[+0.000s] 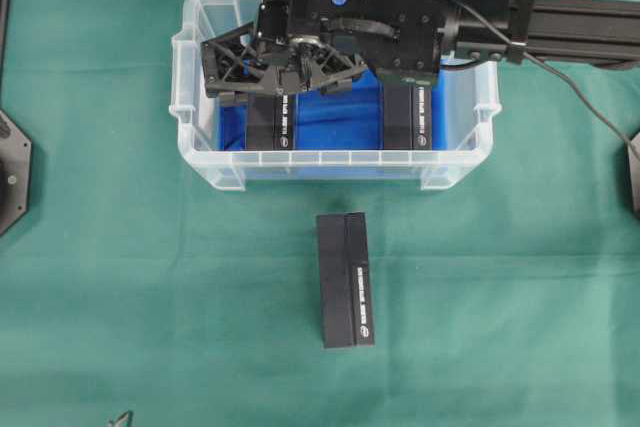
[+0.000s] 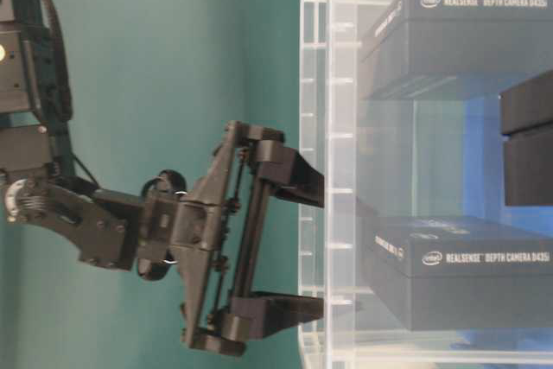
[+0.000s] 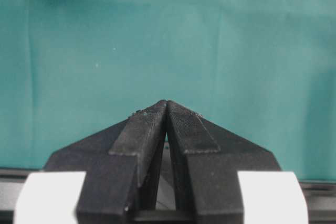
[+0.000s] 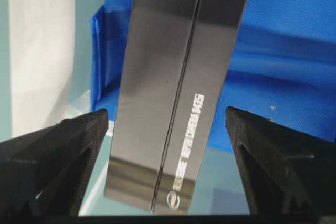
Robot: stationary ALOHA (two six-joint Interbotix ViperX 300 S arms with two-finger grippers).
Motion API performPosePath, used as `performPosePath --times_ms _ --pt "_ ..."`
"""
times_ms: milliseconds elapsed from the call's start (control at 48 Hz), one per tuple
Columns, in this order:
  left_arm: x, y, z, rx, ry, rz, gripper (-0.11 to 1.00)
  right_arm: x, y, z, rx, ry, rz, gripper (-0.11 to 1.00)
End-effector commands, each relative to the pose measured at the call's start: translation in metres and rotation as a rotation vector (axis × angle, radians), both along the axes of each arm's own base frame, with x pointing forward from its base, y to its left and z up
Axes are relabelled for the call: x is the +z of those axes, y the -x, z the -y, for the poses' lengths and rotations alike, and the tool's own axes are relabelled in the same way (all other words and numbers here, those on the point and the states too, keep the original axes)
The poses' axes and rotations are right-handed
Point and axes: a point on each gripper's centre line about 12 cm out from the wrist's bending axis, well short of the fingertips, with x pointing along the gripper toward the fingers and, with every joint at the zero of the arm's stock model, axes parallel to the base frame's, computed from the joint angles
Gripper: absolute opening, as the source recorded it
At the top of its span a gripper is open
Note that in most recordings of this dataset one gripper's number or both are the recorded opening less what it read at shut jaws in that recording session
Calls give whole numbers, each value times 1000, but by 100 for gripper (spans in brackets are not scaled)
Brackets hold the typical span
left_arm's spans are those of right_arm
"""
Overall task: Take the box out of the case with the right arm.
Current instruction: 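Lower and close the right gripper on the left black box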
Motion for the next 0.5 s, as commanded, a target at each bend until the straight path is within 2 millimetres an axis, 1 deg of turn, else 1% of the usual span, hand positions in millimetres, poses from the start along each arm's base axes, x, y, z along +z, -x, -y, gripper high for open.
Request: performPosePath --times_ms 0,333,479 --pt "3 -2 0 3 0 11 2 10 -2 1 0 7 52 93" --pt "3 -2 0 4 2 11 2 -19 -8 3 -4 -11 40 93" --pt "3 -2 0 3 2 9 2 -24 -9 5 -8 -17 32 93"
